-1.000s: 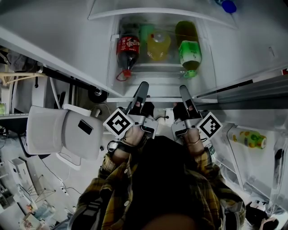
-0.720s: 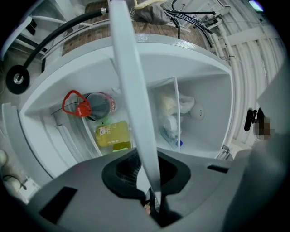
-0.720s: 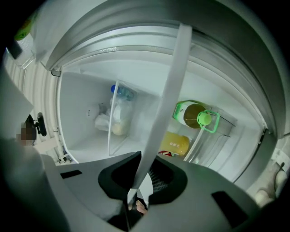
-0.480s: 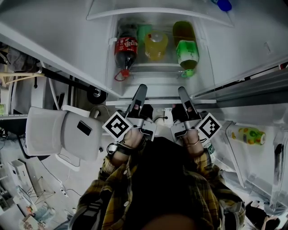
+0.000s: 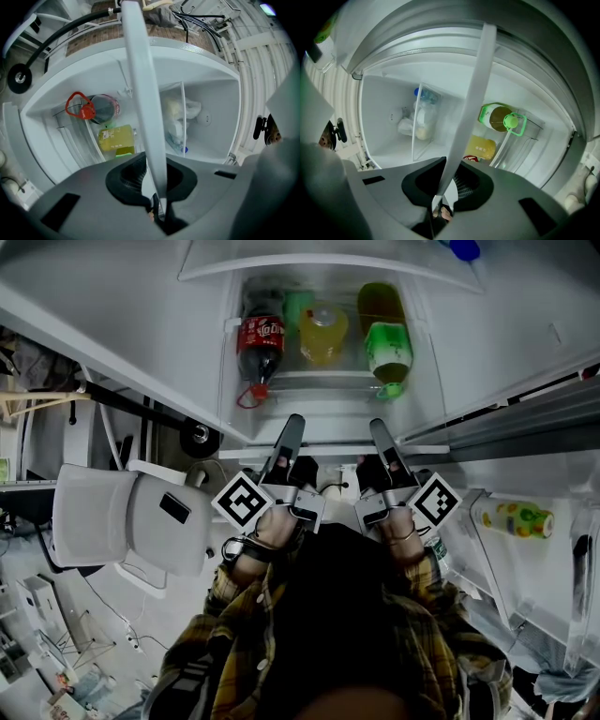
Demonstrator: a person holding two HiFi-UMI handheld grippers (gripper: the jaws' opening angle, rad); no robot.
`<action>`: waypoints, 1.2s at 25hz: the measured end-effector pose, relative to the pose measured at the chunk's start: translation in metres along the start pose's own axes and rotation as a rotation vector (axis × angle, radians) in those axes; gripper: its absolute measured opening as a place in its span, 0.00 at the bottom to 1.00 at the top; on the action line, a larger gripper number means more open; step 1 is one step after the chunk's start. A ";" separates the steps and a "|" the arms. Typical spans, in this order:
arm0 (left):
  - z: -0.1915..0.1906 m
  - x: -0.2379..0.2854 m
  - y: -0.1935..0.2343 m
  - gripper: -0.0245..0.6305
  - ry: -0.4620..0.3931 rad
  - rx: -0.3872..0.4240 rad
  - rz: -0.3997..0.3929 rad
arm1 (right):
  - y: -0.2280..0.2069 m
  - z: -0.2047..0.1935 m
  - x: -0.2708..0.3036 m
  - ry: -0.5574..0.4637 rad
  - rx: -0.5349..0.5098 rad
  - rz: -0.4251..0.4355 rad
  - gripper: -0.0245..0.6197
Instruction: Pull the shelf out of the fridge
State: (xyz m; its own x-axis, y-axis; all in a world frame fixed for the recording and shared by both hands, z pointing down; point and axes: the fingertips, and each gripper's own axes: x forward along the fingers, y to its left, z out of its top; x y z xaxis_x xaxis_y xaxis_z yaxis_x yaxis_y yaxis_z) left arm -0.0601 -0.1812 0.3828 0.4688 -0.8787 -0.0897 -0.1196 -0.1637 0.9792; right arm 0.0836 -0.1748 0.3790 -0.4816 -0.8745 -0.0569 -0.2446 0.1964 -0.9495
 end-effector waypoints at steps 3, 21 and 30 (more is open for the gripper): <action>0.000 0.000 -0.001 0.10 -0.001 -0.011 -0.003 | -0.001 0.000 0.000 0.000 0.000 -0.004 0.12; 0.000 0.001 -0.001 0.10 0.003 -0.015 -0.006 | -0.001 0.001 0.000 -0.004 0.006 -0.004 0.12; 0.000 0.000 -0.002 0.10 -0.002 -0.012 -0.006 | 0.001 0.000 0.000 0.001 0.011 0.000 0.12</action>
State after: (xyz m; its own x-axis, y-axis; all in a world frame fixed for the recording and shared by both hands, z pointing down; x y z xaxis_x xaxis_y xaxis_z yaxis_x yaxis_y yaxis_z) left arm -0.0602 -0.1811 0.3808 0.4682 -0.8784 -0.0958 -0.1062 -0.1636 0.9808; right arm 0.0834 -0.1745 0.3785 -0.4822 -0.8742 -0.0566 -0.2355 0.1916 -0.9528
